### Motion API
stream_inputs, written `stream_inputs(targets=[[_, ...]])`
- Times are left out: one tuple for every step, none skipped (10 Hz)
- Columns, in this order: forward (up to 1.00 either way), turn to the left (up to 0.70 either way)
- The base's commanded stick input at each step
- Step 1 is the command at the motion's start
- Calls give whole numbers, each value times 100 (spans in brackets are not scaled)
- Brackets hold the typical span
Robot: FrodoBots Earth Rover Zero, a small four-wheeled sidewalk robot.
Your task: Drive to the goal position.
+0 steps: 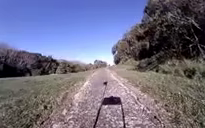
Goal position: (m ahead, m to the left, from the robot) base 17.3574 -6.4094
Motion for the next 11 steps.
stream_inputs(targets=[[50, 0], [50, 0], [50, 0], [50, 0], [50, 0], [50, 0], [50, 0], [50, 0], [50, 1], [50, 5], [50, 31]])
